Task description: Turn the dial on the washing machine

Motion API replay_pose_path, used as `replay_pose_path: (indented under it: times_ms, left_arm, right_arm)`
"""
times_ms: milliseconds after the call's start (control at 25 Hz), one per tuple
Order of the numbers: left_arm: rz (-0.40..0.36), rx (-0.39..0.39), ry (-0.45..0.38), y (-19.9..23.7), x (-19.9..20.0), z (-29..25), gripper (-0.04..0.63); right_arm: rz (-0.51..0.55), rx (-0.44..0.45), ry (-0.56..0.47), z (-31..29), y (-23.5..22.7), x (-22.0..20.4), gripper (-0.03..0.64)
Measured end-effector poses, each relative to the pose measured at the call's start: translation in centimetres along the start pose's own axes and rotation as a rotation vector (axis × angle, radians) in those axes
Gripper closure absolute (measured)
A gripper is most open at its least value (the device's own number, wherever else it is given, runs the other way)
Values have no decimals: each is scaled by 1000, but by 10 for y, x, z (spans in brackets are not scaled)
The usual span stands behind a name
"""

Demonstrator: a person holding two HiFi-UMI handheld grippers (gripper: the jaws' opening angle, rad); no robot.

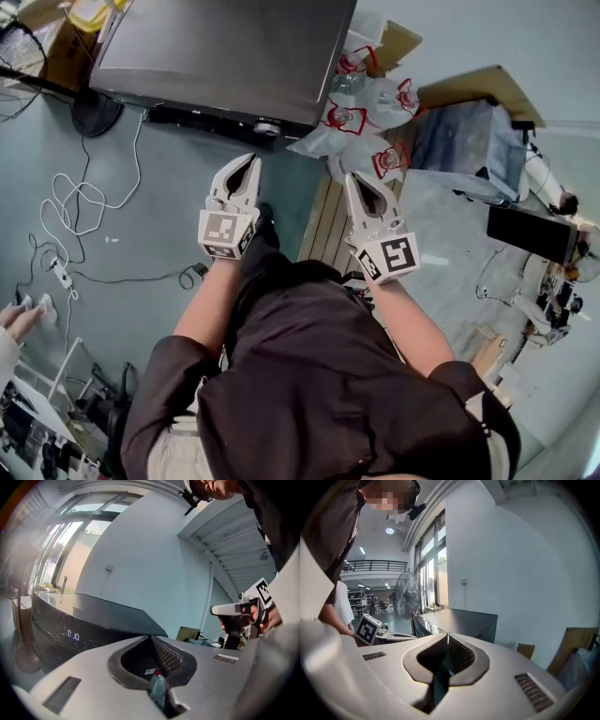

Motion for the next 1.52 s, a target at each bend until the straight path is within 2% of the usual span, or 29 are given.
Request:
replay_pose_path:
  times_ms: [120, 280, 360, 480, 560, 760, 920, 1080, 1200, 1360, 1520]
  left_arm:
    - [2, 19, -4, 10, -10, -9, 568]
    - [18, 97, -36, 24, -25, -16, 505]
    - [-4, 134, -49, 30, -30, -19, 471]
    - [-46, 175, -25, 30, -38, -21, 421]
    - [-135, 201, -25, 26, -45, -26, 393]
    - [-494, 275, 37, 14, -62, -40, 364]
    - [-736, 360, 83, 12, -72, -51, 338]
    - [-948, 386, 125, 9, -78, -64, 314]
    - [-1096, 388, 168, 12, -81, -72, 301]
    - [-1242, 392, 198, 12, -86, -76, 279]
    - [-1284, 407, 178, 26, -92, -76, 268]
  right_arm:
    - [16, 26, 3, -16, -4, 1, 592]
    - [28, 93, 14, -31, -11, -7, 591]
    - [29, 132, 21, -41, -13, -16, 591]
    - [26, 189, 31, -57, -15, -33, 591]
    - [27, 231, 33, -67, -18, -40, 591]
    - [75, 340, 12, -97, -25, -58, 592]
    - [106, 419, -4, -117, -30, -76, 592]
    - [194, 500, -57, -125, -27, -84, 591]
    - [183, 548, -63, -132, -21, -95, 591]
    - [146, 599, -41, -130, -14, -110, 591]
    - [176, 627, -70, -129, -1, -117, 591]
Point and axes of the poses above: the fingertips, and each gripper's own axes: z backward along the fingers, y to its left, x out of its top, the point moved 7 cm from there along z, backward along the fingers, and after that the axes turned 9 degrees about z, right-handed, at the moved point
